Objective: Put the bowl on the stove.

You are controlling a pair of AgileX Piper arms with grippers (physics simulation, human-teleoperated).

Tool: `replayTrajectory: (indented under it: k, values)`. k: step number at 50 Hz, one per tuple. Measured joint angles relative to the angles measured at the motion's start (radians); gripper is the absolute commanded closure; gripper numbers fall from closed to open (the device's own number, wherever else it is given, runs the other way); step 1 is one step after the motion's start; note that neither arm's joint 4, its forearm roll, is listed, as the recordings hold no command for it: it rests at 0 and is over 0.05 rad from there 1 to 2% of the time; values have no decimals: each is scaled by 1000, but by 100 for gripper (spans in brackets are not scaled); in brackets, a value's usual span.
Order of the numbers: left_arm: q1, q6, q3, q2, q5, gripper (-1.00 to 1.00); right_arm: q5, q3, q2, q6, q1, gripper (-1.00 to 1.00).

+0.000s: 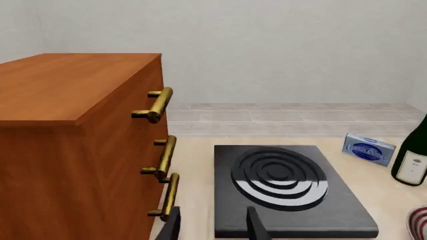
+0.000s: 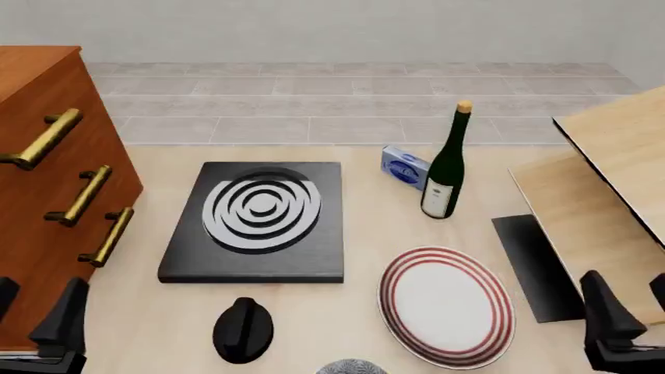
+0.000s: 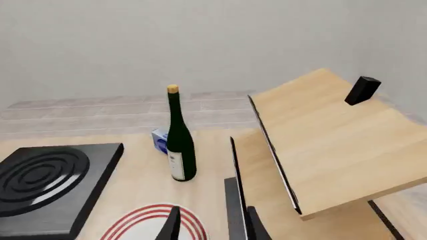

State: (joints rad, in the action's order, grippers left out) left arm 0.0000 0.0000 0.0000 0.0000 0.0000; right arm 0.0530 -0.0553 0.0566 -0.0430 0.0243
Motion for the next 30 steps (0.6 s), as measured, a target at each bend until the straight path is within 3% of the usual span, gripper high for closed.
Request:
replayTrajectory:
  k: [30]
  values:
    - [0,0,0,0,0,-100,-33,19,-26,57,-47,-100]
